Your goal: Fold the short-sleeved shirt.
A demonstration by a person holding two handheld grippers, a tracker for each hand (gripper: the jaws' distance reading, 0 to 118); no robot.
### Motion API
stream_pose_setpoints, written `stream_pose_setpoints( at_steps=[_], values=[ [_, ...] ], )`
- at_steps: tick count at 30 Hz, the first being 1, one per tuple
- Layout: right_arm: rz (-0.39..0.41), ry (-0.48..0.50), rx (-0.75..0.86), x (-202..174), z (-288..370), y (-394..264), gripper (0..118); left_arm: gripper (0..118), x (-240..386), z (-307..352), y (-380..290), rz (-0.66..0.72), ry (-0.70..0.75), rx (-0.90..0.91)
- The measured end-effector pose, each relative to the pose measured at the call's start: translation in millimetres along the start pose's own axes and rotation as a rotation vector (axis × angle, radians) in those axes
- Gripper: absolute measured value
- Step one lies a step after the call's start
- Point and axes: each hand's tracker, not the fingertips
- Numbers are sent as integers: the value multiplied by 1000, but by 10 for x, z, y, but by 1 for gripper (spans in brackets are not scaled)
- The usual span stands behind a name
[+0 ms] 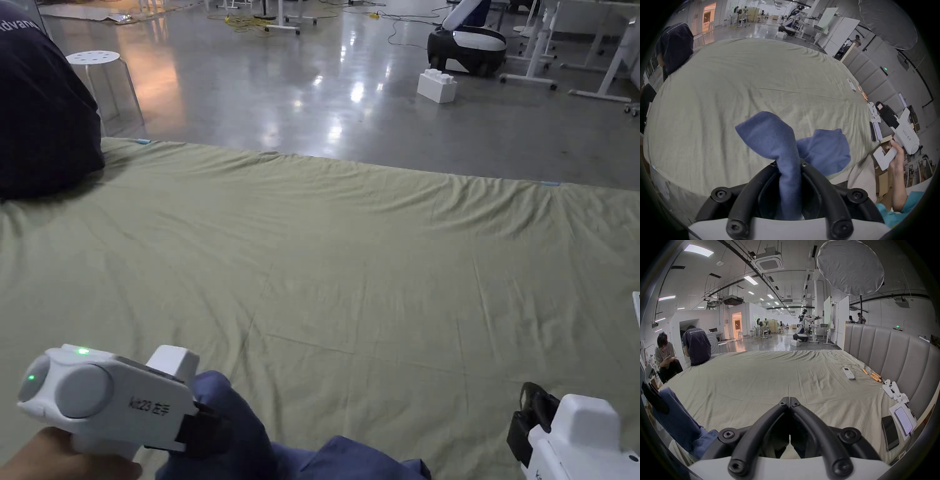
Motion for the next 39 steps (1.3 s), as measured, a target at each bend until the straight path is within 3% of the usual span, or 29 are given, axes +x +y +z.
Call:
stream_pose_setpoints(
  at_steps=[12, 18, 23, 25, 29, 36, 39],
  values=[
    [-22, -2, -28, 64, -10, -92, 0, 15, 566, -552, 143, 40, -98, -36],
    [-30, -10, -38, 100, 0, -126, 0, 16, 894, -1108, 64, 109, -97, -84],
    [-31, -19, -43, 140, 13, -139, 0, 17, 1111, -1496, -48, 82, -70, -138],
    [-33, -22, -45, 156, 18, -148, 0, 24, 1141, -1568, -89, 78, -67, -143],
    [-30, -24, -46, 182, 42, -149, 0, 61, 1019, -1519, -72, 150, -180, -125],
    [-26, -34, -42, 253, 93, -150, 0, 63, 845, -1180, -70, 185, -274, -3],
    [-32, -41, -43, 299, 120, -162, 0, 55, 870, -1154, -133, 190, -288, 2]
  ],
)
